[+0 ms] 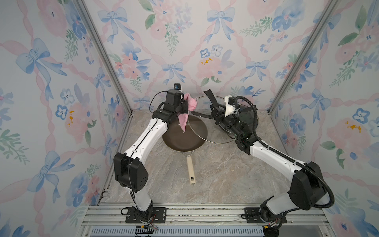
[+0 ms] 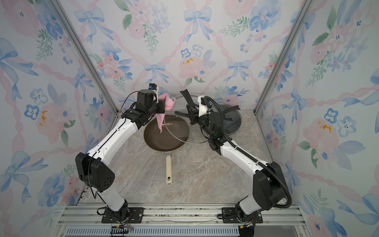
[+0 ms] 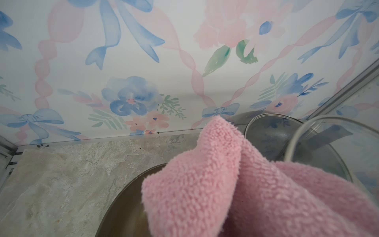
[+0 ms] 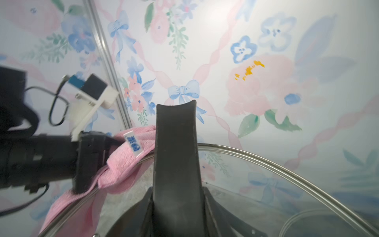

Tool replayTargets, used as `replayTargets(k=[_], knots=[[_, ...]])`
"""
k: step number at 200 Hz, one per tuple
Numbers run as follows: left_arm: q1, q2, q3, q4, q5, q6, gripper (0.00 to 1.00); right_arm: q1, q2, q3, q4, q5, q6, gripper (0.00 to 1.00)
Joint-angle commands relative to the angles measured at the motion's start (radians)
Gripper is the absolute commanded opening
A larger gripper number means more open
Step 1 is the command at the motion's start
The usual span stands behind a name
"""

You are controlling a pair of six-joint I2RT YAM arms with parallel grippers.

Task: Wipe the pot lid with a cloth
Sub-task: Wipe the pot lid.

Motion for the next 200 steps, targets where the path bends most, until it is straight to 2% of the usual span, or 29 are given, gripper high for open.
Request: replayTargets(k=[1,6,16,27,45,70,108,135,168,183,200], knots=[[0.009,-0.131,-0.073,0.042,0.016,0.013,0.0,-0.135,-0.072,0.121,-0.122,0.351,0.62,0.0],[0.009,-0.15,-0.094,0.063,0.032,0.004,0.0,-0.169,-0.067,0.147,-0.202,0.303,0.767,0.0],[0.008,-0.181,-0.138,0.108,0.073,-0.024,0.0,-0.224,-0.046,0.169,-0.234,0.185,0.937,0.0],[0.006,-0.208,-0.202,0.173,0.134,-0.069,0.0,-0.258,-0.026,0.162,-0.184,0.097,1.077,0.0],[-0.04,-0.223,-0.28,0.286,0.205,-0.108,0.0,-0.276,-0.005,0.131,-0.078,0.038,1.237,0.0],[-0.151,-0.179,-0.307,0.379,0.231,-0.076,0.0,-0.284,0.03,0.131,0.011,-0.056,1.356,0.0],[-0.242,-0.078,-0.26,0.552,0.378,-0.098,0.0,-0.284,0.09,0.16,0.142,-0.215,1.466,0.0],[-0.28,-0.034,-0.165,0.639,0.456,-0.063,0.0,-0.275,0.134,0.196,0.21,-0.35,1.53,0.0],[-0.285,0.014,-0.038,0.767,0.533,-0.04,0.0,-0.254,0.248,0.25,0.389,-0.514,1.668,0.0],[-0.286,0.051,0.038,0.791,0.519,-0.008,0.0,-0.235,0.282,0.273,0.468,-0.567,1.725,0.0],[-0.282,0.098,0.105,0.791,0.418,0.074,0.0,-0.208,0.318,0.311,0.566,-0.618,1.789,0.0]])
